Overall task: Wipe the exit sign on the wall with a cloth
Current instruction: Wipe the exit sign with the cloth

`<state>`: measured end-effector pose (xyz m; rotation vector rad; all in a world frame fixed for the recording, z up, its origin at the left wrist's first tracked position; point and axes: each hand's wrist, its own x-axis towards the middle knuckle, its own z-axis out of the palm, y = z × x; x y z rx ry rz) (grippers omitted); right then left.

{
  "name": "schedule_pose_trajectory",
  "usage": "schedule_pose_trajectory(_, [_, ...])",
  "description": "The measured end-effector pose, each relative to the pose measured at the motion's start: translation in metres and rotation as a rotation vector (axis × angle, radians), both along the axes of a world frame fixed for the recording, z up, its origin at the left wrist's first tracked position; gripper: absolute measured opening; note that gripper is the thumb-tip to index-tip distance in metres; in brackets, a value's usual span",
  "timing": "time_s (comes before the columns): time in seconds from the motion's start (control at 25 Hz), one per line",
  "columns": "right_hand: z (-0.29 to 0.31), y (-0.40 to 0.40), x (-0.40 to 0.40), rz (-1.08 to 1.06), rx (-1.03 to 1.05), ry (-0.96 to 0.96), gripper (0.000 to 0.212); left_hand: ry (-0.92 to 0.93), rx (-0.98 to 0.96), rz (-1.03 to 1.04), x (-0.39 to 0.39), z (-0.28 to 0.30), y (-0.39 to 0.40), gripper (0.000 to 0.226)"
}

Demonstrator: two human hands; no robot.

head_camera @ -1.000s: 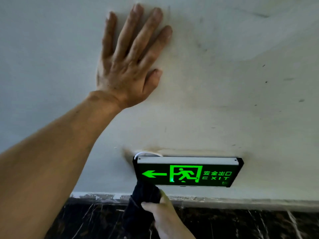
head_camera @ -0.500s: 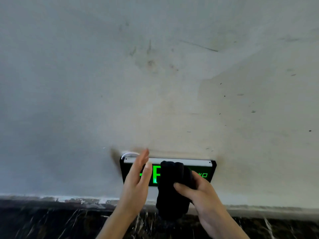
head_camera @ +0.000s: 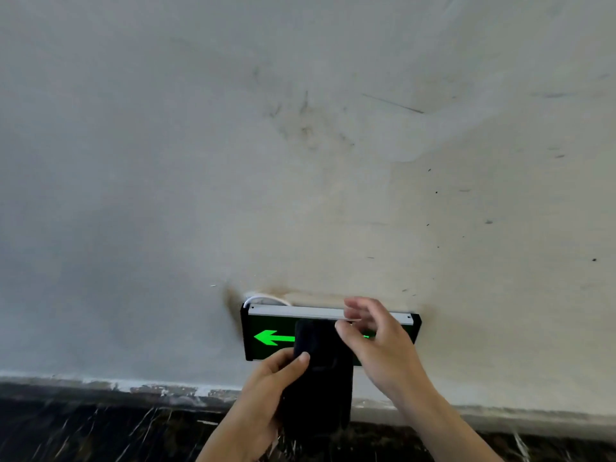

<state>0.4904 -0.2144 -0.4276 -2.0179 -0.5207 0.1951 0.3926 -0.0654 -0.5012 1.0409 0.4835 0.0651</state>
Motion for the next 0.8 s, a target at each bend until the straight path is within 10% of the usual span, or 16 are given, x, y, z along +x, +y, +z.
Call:
schedule_pose_trajectory(0.32, [0.104, 0.036, 0.061, -0.128, -0.144, -1.306, 0.054, -0.022, -0.184, 0.267, -0.012, 0.011, 0.037, 0.05])
schedule_pose_trajectory(0.8, [0.12, 0.04, 0.128, -0.192, -0.459, -1.532, 0.065, 0.233, 0.291, 0.854, 0.004, 0.001, 0.103, 0.028])
